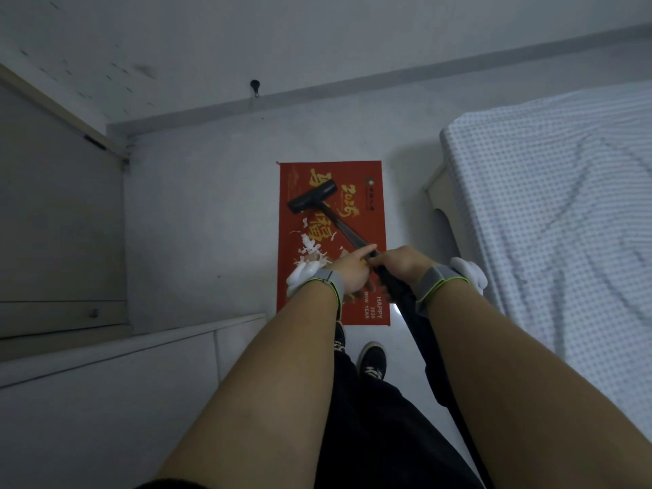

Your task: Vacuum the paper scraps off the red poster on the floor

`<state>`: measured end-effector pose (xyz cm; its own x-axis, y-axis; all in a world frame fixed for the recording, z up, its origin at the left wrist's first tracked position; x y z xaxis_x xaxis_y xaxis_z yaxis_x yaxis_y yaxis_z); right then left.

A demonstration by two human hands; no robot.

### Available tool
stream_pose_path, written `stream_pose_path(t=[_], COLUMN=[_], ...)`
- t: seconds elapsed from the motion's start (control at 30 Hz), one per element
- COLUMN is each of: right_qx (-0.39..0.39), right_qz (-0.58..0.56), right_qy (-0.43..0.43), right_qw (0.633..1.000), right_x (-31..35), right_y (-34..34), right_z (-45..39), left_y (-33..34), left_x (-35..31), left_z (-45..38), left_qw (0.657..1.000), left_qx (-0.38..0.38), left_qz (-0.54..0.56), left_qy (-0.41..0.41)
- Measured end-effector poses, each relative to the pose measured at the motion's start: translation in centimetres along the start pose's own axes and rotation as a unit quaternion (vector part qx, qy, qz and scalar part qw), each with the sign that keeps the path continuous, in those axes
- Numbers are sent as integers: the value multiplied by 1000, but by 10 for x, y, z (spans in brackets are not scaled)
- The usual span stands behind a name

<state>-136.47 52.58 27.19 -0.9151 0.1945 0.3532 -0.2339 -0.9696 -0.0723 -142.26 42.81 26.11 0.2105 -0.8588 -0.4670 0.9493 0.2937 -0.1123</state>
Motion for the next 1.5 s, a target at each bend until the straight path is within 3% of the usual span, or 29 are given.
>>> stream_pose_path(t=[0.1, 0.47, 0.7, 0.83, 1.03, 1.27, 1.5], right_qx=[0, 3, -9, -9, 5, 9, 7], right_qz=[0, 17, 15, -7, 15, 34, 51], right_qy=[6, -1, -30, -61, -106, -86, -42], right_qw=[1000, 1000, 999, 998, 994, 996, 998], right_x=[-18, -67, -87, -78, -41, -17, -16], right_y=[-4, -28, -39, -41, -21, 19, 40], right_z=[6, 16, 32, 46, 54, 26, 6], left_y=[23, 68, 82, 73, 44, 14, -2], left_x=[4, -1, -2, -9, -4, 20, 46], left_z=[2, 29, 32, 30, 36, 34, 19], left_qw=[999, 1000, 999, 997, 988, 991, 998], left_qx=[31, -14, 13, -55, -115, -87, -49], left_qz=[-38, -12, -32, 32, 40, 71, 29], left_qy=[9, 3, -2, 54, 90, 66, 11])
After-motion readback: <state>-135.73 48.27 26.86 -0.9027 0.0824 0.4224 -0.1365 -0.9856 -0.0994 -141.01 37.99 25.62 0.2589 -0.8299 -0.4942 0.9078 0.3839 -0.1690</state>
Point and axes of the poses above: each hand's wrist, its own z-axis away from the middle knuckle, its own y-axis out of the palm, x = y × z, the point moved 6 cm from there along -z, towards the middle knuckle, and after that the axes turned 4 degrees about x, right-handed, at the moved point
